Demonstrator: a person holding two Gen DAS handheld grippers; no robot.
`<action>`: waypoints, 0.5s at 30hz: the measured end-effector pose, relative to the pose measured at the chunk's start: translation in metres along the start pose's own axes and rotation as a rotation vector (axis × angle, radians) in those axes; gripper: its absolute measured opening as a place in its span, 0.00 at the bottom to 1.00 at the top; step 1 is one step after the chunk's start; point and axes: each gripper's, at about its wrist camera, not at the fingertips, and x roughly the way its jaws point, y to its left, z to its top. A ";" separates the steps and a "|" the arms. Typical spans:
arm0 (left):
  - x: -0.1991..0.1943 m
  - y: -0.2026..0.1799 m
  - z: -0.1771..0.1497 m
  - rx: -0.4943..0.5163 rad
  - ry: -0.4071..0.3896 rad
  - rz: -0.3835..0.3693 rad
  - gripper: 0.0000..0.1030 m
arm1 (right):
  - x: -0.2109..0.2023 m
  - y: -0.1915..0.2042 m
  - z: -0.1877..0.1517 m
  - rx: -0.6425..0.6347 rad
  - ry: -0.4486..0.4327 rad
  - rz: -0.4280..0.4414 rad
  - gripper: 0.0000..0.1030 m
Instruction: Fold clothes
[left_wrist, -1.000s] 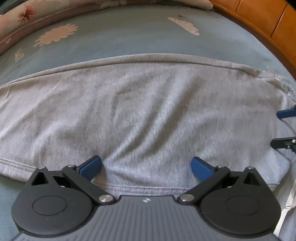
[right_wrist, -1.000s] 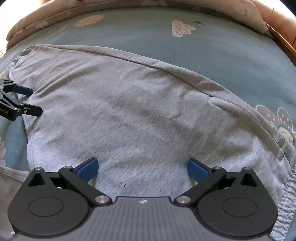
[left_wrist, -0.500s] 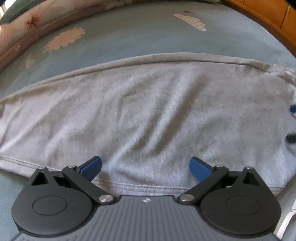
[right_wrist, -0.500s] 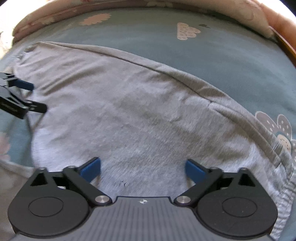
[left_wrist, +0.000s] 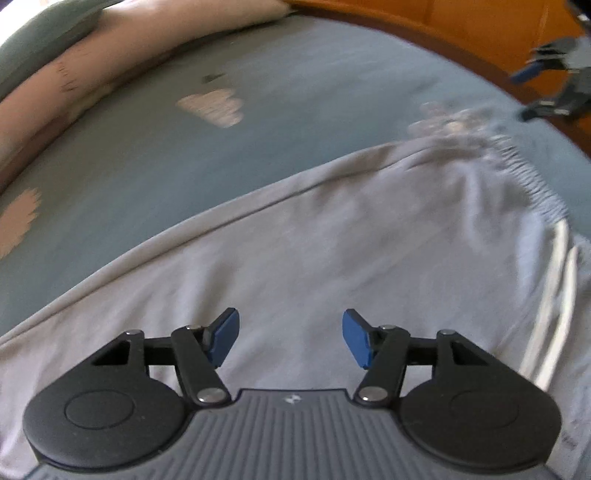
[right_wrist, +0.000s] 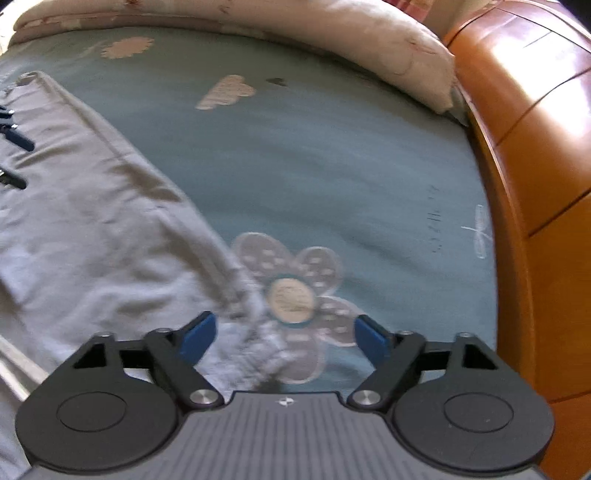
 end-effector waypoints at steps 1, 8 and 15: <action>0.003 -0.006 0.005 0.007 -0.005 -0.030 0.59 | 0.008 -0.006 0.002 0.003 0.005 0.026 0.63; 0.025 -0.045 0.031 0.140 -0.002 -0.116 0.54 | 0.061 -0.006 0.015 -0.026 -0.023 0.231 0.52; 0.045 -0.059 0.061 0.242 -0.021 -0.174 0.53 | 0.100 -0.012 0.017 -0.048 0.022 0.371 0.52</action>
